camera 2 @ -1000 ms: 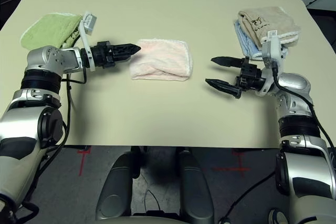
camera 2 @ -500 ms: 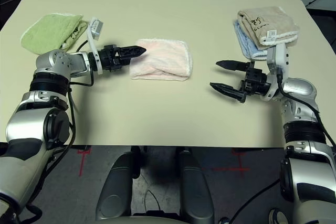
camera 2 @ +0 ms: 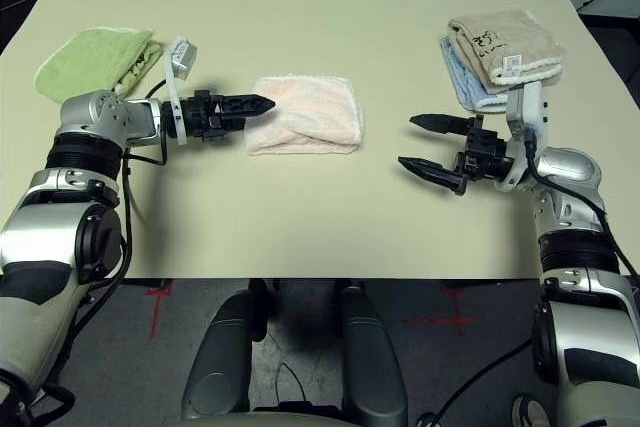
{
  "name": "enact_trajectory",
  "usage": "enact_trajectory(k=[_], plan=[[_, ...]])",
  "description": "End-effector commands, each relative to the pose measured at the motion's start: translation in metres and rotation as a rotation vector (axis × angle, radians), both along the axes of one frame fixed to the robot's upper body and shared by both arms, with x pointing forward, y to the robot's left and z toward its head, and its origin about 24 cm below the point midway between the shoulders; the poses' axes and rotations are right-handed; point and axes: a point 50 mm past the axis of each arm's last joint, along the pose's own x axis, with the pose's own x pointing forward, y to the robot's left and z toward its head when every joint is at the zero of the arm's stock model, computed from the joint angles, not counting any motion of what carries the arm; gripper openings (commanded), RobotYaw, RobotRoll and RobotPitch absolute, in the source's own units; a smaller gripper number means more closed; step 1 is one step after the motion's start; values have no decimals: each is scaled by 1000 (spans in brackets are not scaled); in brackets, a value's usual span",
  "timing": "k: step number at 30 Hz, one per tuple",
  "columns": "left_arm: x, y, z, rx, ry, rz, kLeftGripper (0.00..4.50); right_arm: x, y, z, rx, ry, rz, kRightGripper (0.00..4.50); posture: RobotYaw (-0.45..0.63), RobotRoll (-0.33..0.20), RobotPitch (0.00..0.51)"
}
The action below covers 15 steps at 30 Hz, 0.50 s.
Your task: Fold the towel and set it aside.
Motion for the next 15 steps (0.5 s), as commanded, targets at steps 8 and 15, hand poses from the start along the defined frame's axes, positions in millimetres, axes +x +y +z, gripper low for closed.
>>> enact_trajectory(k=[8,15], plan=[[2,-9,-20,51,60,26,1199,-1,1,0,-14,-5,1,4500,4,0,265],[5,-7,-16,20,57,60,21,0,1,-1,-18,-1,-2,4500,8,0,259]])
